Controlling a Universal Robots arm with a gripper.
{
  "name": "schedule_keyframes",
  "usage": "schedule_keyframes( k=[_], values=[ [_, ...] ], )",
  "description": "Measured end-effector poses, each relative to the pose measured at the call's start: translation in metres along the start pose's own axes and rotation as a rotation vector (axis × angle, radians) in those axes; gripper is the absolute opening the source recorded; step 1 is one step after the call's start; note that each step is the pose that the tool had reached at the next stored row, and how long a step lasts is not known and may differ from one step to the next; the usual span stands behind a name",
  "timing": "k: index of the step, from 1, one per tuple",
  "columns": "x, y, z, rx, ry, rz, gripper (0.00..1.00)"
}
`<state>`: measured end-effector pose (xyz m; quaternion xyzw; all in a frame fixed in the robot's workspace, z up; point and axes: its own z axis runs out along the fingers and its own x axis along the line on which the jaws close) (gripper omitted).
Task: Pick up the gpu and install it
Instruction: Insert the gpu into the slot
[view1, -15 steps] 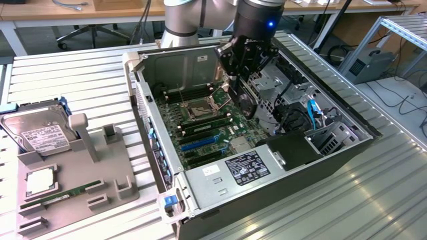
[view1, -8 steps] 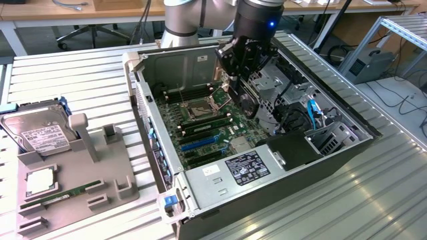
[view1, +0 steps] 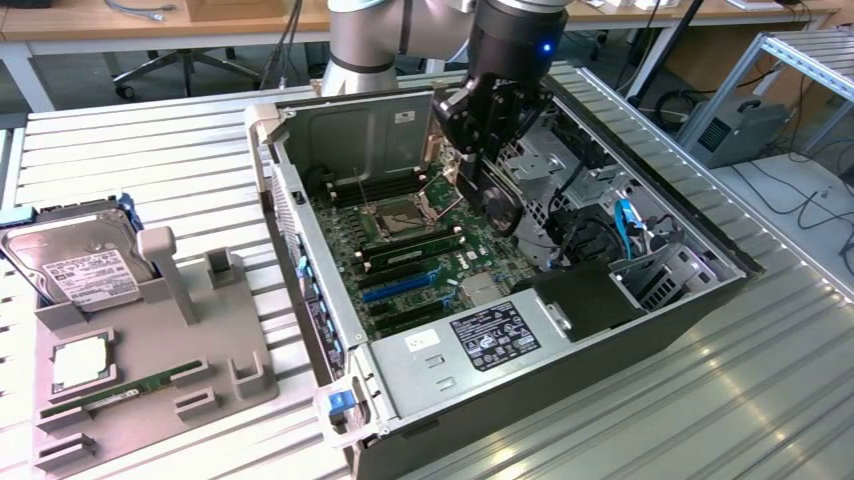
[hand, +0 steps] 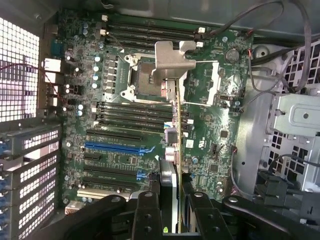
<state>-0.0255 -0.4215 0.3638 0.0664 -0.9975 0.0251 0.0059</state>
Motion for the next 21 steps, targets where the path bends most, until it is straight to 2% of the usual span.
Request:
schedule_keyframes(
  k=[21],
  values=[
    [-0.0001, 0.0000, 0.0001, 0.0022, -0.0071, -0.145, 0.27]
  ],
)
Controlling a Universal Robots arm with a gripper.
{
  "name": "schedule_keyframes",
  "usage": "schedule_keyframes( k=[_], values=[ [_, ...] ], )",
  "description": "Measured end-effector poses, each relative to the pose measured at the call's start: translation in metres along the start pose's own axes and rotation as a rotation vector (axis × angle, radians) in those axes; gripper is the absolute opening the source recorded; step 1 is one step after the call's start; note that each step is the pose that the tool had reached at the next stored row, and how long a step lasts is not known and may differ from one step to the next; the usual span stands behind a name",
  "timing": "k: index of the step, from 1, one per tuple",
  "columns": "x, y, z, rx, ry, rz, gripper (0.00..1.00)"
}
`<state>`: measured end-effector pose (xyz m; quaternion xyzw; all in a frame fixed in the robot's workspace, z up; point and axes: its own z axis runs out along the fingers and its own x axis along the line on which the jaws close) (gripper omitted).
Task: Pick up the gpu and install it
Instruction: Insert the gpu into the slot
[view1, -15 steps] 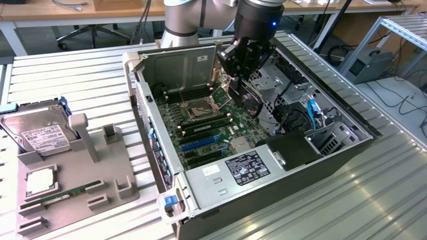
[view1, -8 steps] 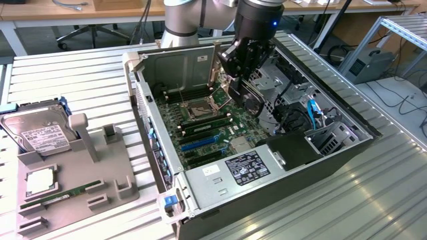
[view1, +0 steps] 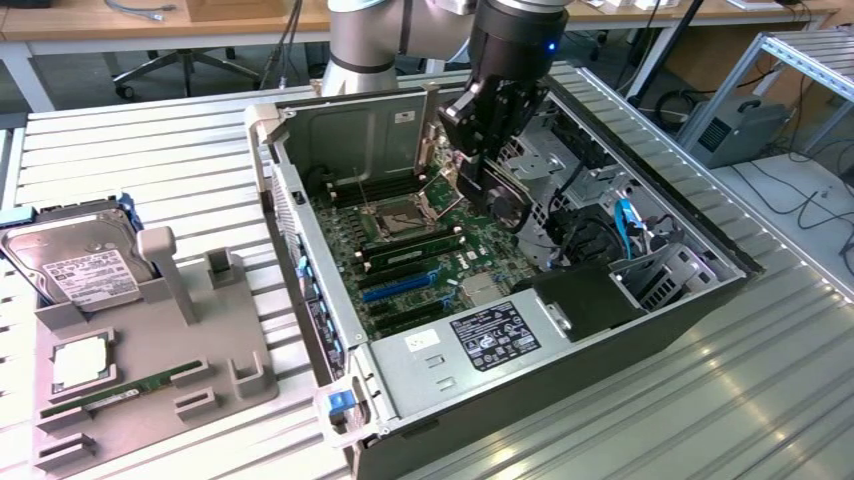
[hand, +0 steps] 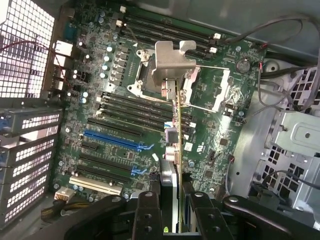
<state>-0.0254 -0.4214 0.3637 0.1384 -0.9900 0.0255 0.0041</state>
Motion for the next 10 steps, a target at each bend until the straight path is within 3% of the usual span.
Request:
schedule_keyframes(
  k=[10],
  values=[
    [-0.0001, 0.0000, 0.0001, 0.0008, -0.0025, -0.051, 0.27]
  ],
)
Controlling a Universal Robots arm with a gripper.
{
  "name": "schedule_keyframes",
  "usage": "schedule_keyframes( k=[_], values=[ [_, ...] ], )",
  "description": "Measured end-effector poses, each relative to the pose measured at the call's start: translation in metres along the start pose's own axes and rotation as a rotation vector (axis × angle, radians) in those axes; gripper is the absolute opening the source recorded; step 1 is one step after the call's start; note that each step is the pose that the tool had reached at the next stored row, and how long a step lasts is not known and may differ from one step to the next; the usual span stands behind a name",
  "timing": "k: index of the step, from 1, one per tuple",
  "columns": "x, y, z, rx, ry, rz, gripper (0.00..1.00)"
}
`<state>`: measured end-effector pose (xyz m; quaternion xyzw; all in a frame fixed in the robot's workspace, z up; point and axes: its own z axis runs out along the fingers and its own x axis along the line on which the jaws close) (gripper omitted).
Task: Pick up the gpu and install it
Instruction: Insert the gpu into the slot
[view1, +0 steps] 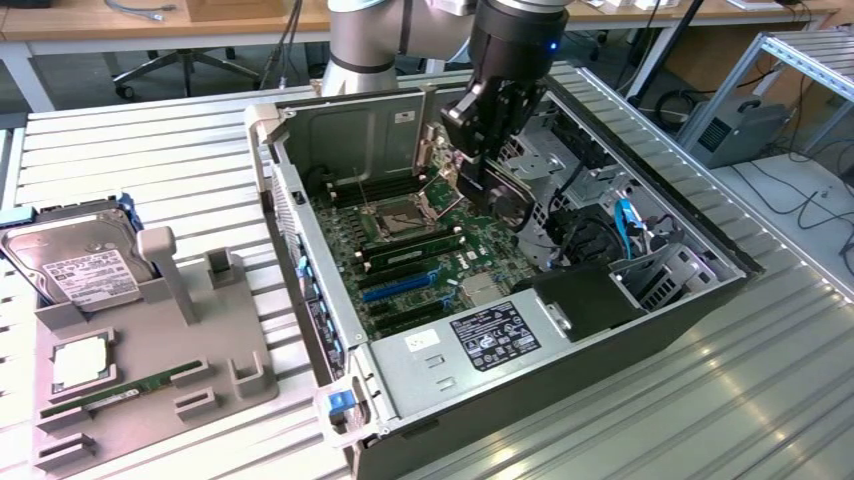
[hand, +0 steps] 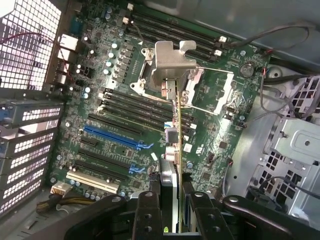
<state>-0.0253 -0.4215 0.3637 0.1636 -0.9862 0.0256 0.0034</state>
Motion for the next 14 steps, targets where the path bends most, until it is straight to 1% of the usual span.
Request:
schedule_keyframes(
  k=[10, 14],
  values=[
    [-0.0001, 0.0000, 0.0000, 0.0003, -0.0010, -0.022, 0.27],
    [-0.0002, 0.0000, 0.0001, 0.0006, -0.0018, -0.038, 0.27]
  ],
)
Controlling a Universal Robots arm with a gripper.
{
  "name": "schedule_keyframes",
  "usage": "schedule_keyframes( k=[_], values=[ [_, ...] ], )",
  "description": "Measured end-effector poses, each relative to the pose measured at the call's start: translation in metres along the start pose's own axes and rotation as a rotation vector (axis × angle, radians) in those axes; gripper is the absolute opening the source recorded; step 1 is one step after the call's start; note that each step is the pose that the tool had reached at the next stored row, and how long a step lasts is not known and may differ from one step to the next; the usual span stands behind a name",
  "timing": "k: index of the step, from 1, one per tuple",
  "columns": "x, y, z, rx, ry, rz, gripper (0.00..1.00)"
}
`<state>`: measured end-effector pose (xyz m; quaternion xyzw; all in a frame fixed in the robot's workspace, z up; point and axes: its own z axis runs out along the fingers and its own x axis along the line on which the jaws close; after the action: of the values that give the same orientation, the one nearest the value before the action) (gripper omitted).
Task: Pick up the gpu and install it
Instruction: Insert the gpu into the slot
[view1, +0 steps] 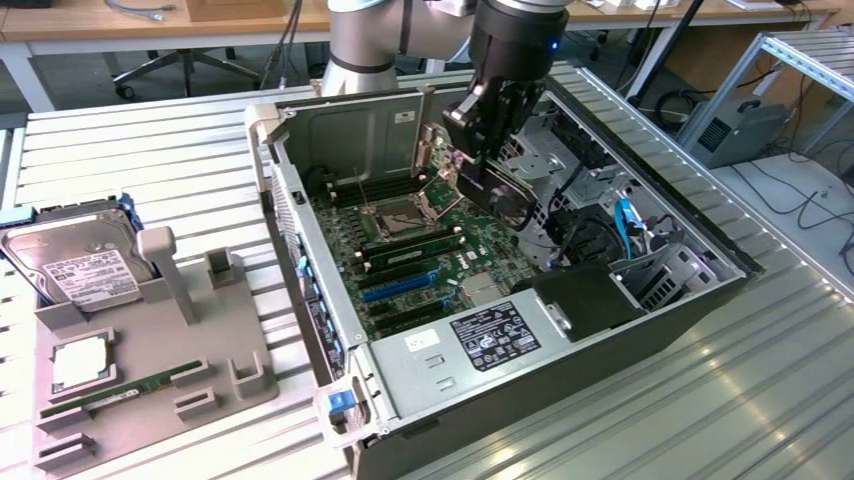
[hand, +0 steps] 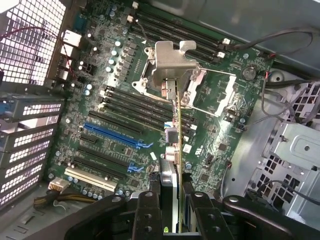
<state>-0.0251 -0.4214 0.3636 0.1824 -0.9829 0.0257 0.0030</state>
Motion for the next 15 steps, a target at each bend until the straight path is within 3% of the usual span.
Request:
schedule_keyframes(
  k=[15],
  values=[
    [-0.0001, 0.0000, 0.0001, 0.0007, -0.0024, -0.049, 0.27]
  ],
)
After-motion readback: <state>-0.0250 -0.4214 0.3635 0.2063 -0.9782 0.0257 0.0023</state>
